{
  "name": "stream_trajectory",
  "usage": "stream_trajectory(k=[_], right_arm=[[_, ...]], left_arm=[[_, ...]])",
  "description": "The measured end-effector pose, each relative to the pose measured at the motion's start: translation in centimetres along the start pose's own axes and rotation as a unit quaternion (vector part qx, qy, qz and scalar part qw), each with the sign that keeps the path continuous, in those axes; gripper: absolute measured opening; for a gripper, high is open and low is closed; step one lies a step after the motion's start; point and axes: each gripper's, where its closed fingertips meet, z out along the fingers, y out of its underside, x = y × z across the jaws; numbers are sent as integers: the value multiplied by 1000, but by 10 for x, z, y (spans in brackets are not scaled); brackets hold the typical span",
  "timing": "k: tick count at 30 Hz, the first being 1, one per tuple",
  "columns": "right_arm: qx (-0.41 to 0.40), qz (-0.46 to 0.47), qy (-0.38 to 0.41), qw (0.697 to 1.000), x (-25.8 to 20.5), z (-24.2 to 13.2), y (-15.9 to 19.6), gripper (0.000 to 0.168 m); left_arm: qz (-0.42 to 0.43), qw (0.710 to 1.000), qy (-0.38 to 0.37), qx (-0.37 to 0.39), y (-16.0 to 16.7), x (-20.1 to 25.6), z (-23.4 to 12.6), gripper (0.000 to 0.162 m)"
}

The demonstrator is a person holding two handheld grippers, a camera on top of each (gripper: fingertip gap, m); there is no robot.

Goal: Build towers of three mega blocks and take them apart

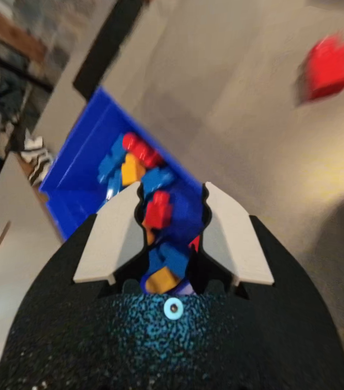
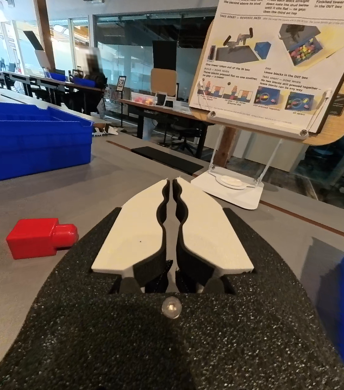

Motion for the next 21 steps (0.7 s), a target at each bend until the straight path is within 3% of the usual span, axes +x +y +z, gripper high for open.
stream_trajectory(k=[4,7,21], right_arm=[[-5,-7,-1,1000,-1,1,2,2],[-9,-12,-1,1000,-2,2,4,2],[-18,-12,-9,1000,-6,4,8,2]], left_arm=[[50,985,32,-160,70,-22,42,55],[68,974,58,-209,94,-24,60,55],[62,968,117,-213,99,-13,92,54]])
